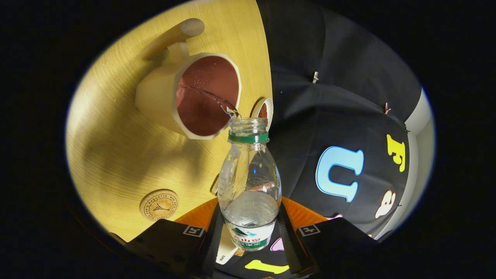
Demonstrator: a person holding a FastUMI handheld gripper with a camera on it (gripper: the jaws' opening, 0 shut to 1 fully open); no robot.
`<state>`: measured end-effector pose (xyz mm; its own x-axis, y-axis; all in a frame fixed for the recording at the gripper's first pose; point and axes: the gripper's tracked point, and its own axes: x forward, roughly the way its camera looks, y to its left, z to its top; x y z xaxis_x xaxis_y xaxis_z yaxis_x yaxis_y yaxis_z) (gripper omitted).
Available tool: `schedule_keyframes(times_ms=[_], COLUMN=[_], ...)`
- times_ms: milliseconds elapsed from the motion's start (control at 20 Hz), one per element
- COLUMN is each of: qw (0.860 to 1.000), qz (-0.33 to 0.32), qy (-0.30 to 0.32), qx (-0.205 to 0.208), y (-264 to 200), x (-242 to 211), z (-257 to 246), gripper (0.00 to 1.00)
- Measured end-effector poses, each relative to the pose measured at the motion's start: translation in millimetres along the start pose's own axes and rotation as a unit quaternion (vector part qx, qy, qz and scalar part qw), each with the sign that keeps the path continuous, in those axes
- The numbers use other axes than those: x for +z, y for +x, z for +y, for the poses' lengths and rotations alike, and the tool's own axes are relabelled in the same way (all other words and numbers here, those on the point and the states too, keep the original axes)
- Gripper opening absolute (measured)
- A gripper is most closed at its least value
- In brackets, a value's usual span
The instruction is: Take the bottle from table, then pour the juice into the cup, finally place the bottle on the coaster
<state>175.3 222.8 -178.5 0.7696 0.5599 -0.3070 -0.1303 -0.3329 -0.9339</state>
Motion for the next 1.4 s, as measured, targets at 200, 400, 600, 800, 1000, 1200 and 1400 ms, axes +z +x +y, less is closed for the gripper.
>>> schedule_keyframes(times_ms=[200,400,600,800,1000,1200,1400], qw=[1.0,1.0,0.999,0.997,0.996,0.994,0.991], qz=[0.004,-0.002,-0.003,-0.009,-0.006,-0.01,-0.017], qy=[-0.003,-0.028,-0.044,-0.072,-0.086,-0.107,-0.129], qx=[-0.001,-0.007,-0.004,-0.009,-0.012,-0.019,-0.026], y=[1,1,3,2,2,2,1], x=[0,3,2,4,4,6,8], z=[-1,-7,-8,-11,-14,-18,-22], gripper=[0.72,0.72,0.72,0.72,0.72,0.72,0.72])
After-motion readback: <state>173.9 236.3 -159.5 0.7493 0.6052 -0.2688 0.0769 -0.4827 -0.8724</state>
